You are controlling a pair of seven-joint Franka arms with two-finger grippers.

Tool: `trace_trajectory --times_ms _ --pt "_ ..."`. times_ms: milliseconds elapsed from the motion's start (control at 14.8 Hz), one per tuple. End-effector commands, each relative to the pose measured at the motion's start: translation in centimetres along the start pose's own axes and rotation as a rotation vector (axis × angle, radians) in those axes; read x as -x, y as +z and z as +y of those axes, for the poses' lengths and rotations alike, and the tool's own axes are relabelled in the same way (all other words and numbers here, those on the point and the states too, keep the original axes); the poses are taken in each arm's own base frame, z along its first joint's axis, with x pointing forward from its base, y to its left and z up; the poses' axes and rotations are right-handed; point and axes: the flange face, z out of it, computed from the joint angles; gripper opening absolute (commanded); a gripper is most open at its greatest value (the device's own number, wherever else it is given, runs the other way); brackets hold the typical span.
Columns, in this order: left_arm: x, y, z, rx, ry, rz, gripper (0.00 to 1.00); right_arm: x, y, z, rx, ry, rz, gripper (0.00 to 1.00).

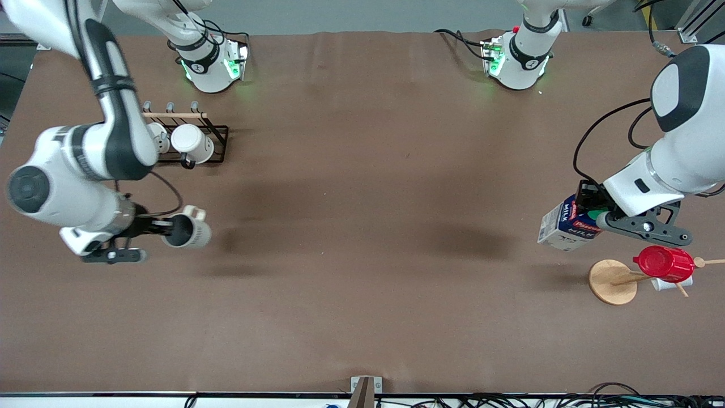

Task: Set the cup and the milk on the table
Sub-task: 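Carry the mug and carton toward the table middle with both grippers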

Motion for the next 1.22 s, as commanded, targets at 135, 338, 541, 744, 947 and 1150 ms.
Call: trace_trajectory --times_ms 135,338,541,744,947,1150 --pt "-0.4 -1.2 3.7 0.025 -0.008 0.006 0.44 2.6 -0.4 -14.2 -0.018 0.053 0.094 0.00" --pt "-1.0 -1.6 7.7 0.044 -0.085 0.016 0.44 4.0 0.9 -20.0 -0.042 0.044 0.144 0.00" --pt "-1.9 -1.0 10.9 0.069 -0.123 0.011 0.44 4.7 3.5 -24.0 -0.059 0.029 0.175 0.00" --pt "-3.0 -0.3 15.4 0.088 -0.159 0.006 0.44 6.3 6.4 -28.8 -0.082 0.075 0.198 0.00" --pt "-3.6 1.7 22.1 0.094 -0.278 -0.019 0.44 7.8 9.0 -31.3 -0.066 0.043 0.178 0.01" --pt "-4.8 3.7 28.1 0.148 -0.474 0.036 0.44 9.4 10.4 -34.1 -0.079 0.007 0.195 0.02"
